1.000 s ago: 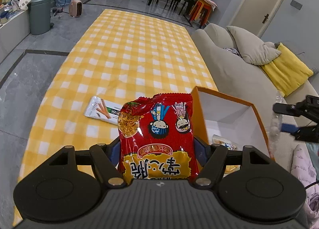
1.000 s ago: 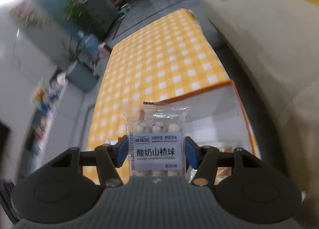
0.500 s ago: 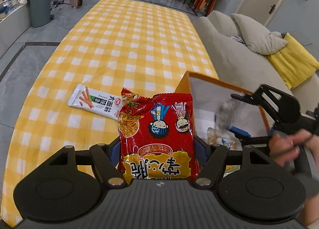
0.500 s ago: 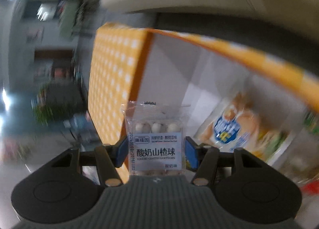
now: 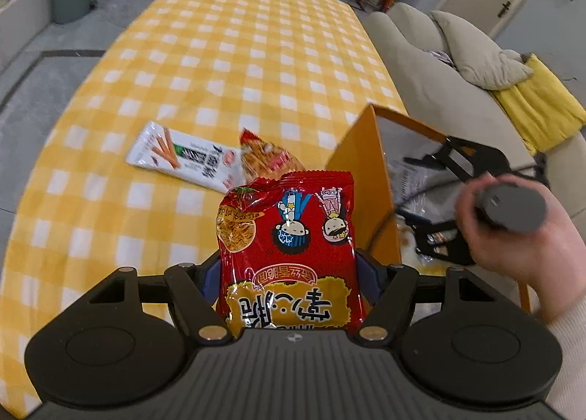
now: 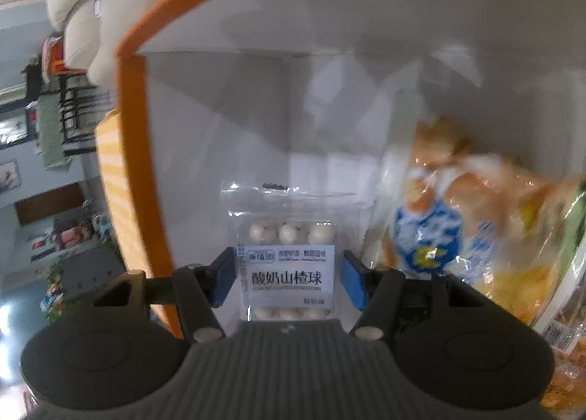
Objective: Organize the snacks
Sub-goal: 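Carry the yogurt-ball pack into the box with the right tool, then open the right tool to release the yogurt-ball pack in the box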
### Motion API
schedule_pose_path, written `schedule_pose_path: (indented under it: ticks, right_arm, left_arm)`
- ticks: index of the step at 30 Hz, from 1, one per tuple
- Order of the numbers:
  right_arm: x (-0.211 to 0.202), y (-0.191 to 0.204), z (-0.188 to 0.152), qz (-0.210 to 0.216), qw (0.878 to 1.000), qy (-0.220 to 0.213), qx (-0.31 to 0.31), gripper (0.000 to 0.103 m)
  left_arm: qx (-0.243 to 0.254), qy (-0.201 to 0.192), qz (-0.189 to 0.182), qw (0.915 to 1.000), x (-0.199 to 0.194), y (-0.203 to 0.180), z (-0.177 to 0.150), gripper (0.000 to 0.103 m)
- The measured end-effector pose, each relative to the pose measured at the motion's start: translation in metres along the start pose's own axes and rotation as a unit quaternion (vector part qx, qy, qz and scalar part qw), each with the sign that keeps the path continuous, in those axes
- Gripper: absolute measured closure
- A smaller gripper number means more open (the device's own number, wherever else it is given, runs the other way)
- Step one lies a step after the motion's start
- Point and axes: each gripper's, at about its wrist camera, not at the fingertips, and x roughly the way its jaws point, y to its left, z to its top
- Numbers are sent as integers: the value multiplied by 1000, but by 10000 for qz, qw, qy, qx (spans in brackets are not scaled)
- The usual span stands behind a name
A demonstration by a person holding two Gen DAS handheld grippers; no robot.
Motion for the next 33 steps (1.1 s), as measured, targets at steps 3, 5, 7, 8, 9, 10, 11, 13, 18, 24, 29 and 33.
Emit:
schedule_pose_path:
  ticks: [3, 5, 7, 8, 9, 10, 11, 13, 18, 24, 29, 33]
  right_arm:
    - [4, 3, -2, -171, 9998, -105, 32, 43]
    - [8, 5, -3, -210, 9996, -89, 167, 43]
    - [12, 8, -3, -225, 9995, 9, 204, 40]
    - [13, 8, -1, -239, 9994, 130, 203, 37]
    - [12, 6, 4, -223, 9991, 296, 206, 30]
    - [12, 6, 5, -187, 9985, 463, 241, 22]
    - [10, 6, 6, -145, 9982, 506, 304, 19]
    - [1, 10, 9, -162, 9990, 374, 167, 14]
    - [-20, 21, 10, 198, 9957, 833, -342, 13]
    - [-45, 29, 4, 564, 9727, 1932, -1153, 12]
    - [-89, 18, 22, 1249, 9606, 1725, -1788, 12]
    - [-122, 17, 28, 1672, 9338, 1509, -2779, 11]
  left_arm:
    - [25, 104, 34, 9999, 5, 0, -2, 22]
    - [50, 137, 70, 9999, 6, 1, -4, 22]
    - [66, 153, 60, 9998, 6, 1, -4, 22]
    - [71, 152, 49, 9998, 5, 0, -4, 22]
    - [68, 136, 47, 9999, 3, 0, -4, 22]
    - [60, 115, 62, 9999, 3, 0, -3, 22]
    - [72, 90, 79, 9999, 1, 0, -3, 22]
    - [113, 53, 84, 9999, -1, -2, -3, 22]
    - [152, -23, 66, 9999, -10, -7, -5, 22]
    - [278, -107, -5, 9996, -25, -19, -10, 22]
    - [428, -249, -67, 9988, -43, -39, -9, 22]
    - [723, -456, -30, 9963, -58, -63, -8, 22]
